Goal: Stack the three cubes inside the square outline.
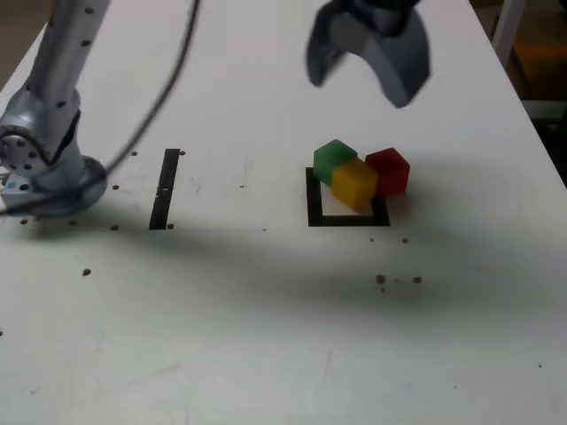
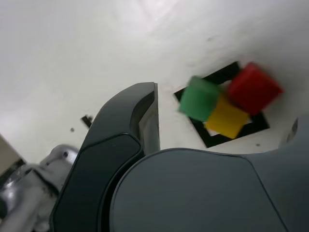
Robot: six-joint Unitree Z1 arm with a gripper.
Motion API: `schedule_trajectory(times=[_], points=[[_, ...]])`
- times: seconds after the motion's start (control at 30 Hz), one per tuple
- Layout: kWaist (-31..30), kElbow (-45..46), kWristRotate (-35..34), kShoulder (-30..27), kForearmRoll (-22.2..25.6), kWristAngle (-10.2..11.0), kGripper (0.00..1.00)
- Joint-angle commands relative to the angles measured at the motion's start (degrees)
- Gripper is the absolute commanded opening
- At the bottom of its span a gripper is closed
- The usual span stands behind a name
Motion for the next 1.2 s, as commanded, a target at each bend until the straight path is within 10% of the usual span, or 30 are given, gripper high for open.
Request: schedule_trajectory(times=[0.0, 0.17, 1.17], points=[[-1.2, -1.2, 2.5, 1.6, 1.2, 1.4, 0.98], [-3.5, -2.3, 4.9, 4.1, 0.7, 4.6, 0.97], [-4.3, 0.2, 11.2, 8.5, -4.6, 5.4, 0.93]])
